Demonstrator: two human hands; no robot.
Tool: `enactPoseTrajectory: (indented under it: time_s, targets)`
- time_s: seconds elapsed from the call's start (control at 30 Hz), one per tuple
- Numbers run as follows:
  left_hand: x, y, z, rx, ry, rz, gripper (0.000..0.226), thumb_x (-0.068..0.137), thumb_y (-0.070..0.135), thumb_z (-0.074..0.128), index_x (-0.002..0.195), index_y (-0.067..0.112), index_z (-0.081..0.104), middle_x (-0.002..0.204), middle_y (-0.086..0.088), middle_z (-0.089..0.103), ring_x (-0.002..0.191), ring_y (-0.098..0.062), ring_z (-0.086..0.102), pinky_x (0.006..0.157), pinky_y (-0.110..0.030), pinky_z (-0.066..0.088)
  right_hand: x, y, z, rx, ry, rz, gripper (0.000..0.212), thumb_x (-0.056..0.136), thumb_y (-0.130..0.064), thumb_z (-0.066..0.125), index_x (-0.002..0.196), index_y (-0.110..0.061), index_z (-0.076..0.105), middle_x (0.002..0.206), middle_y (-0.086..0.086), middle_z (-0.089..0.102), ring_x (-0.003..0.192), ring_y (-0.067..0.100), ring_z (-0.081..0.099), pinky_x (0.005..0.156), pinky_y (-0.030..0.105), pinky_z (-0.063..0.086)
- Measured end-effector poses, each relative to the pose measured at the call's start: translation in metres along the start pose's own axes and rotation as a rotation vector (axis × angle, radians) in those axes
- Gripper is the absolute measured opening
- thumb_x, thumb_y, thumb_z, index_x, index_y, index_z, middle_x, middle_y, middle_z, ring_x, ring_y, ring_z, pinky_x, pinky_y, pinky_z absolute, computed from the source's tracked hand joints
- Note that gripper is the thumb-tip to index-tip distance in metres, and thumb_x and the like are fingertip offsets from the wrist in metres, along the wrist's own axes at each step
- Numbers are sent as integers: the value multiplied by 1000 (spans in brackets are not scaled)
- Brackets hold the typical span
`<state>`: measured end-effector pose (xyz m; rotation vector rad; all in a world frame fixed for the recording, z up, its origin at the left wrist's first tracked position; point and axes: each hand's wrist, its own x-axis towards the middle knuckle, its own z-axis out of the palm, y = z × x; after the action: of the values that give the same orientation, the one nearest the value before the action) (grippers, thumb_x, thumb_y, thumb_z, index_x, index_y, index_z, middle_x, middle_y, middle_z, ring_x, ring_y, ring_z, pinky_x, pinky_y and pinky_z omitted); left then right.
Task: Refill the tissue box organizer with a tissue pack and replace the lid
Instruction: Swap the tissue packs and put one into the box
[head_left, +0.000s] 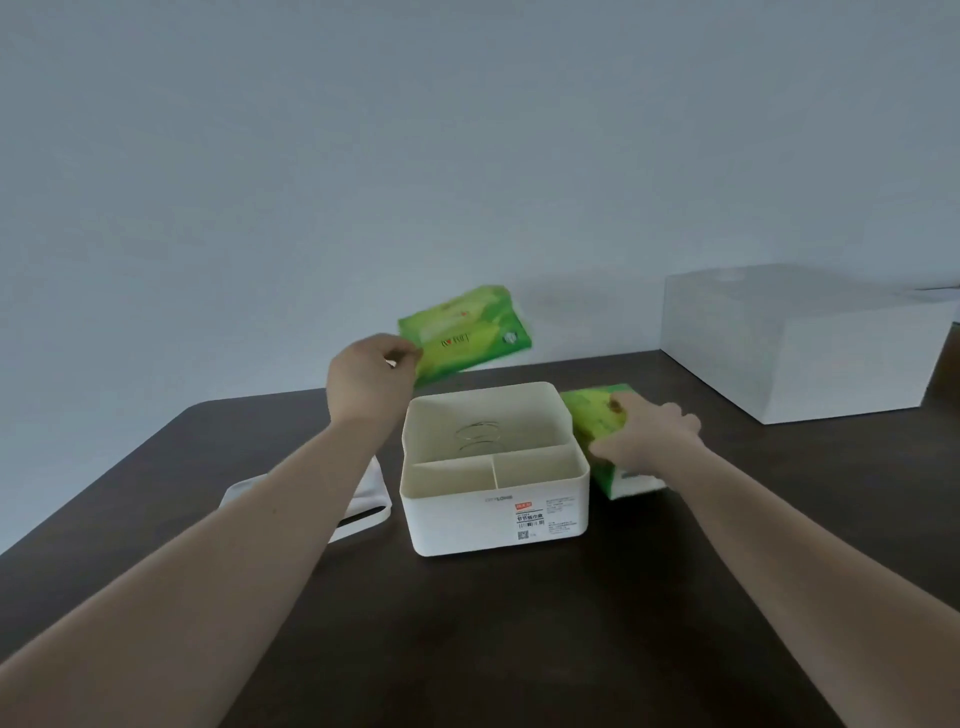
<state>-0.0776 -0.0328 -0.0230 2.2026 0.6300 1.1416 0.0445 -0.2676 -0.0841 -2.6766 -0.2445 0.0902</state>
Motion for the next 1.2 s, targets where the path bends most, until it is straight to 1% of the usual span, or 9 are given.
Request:
enactPoseTrajectory:
  time_s: [0.1, 0.17, 0.27, 0.4, 0.63, 0.83, 0.9, 1.03, 1.2]
  targets:
    - [14, -6, 2, 46, 67, -14, 23, 88, 20, 56, 102, 15, 74, 103, -3, 74, 92, -25, 63, 74, -25, 39, 1, -5, -10, 156, 135, -35, 82, 60, -41, 56, 137, -41, 27, 125, 19, 37, 115, 39, 32, 78, 43, 37]
    - [23, -15, 6, 97, 64, -25, 28, 89, 15, 51, 107, 14, 72, 108, -7, 73, 101, -29, 63, 75, -25, 40, 0, -11, -18, 232, 202, -121, 84, 58, -43, 53, 138, -42, 28, 126, 19, 38, 115, 40, 32, 82, 43, 35]
    - [38, -33, 13, 171, 16, -82, 31, 88, 10, 49, 108, 12, 72, 110, -11, 71, 102, -33, 61, 77, -29, 42, -4, -20, -30, 335, 275, -309, 82, 55, -42, 53, 135, -46, 34, 125, 15, 41, 116, 38, 34, 95, 41, 33]
    - [50, -61, 24, 237, -61, -198, 34, 86, 7, 48, 109, 14, 72, 113, -10, 70, 103, -33, 61, 78, -33, 46, -4, -30, -41, 417, 282, -469, 81, 54, -38, 57, 131, -53, 37, 118, 4, 41, 113, 28, 35, 89, 34, 31]
    - [50, -99, 43, 205, -213, -259, 31, 85, 9, 52, 105, 16, 74, 111, -6, 72, 100, -29, 63, 82, -33, 51, 7, -57, -34, 162, 72, -755, 74, 55, -37, 56, 124, -58, 42, 120, -3, 37, 109, 19, 28, 92, 31, 25]
    - [42, -112, 49, 219, -378, -273, 37, 80, 8, 56, 114, 17, 69, 111, -3, 69, 81, -18, 58, 50, -22, 40, 13, -81, -23, -4, -113, -886, 73, 57, -33, 55, 125, -55, 45, 131, -2, 35, 121, 18, 21, 107, 40, 23]
    - [42, -115, 49, 199, -393, -281, 40, 80, 8, 55, 117, 18, 67, 113, -3, 68, 85, -20, 59, 55, -23, 43, 13, -85, -20, 4, -168, -892, 73, 58, -29, 55, 126, -54, 44, 135, -2, 33, 123, 19, 20, 109, 42, 22]
    - [43, -116, 48, 186, -342, -289, 40, 81, 13, 56, 120, 18, 65, 117, -2, 68, 104, -25, 61, 72, -30, 48, 14, -86, -19, 32, -275, -901, 76, 57, -24, 54, 124, -58, 43, 138, -7, 30, 124, 15, 18, 100, 30, 20]
    - [43, -114, 44, 180, -293, -280, 40, 80, 15, 59, 120, 16, 64, 119, -3, 68, 109, -24, 60, 78, -28, 43, 17, -80, -13, -72, -416, -875, 80, 57, -23, 53, 128, -58, 39, 147, -10, 25, 132, 20, 15, 108, 38, 19]
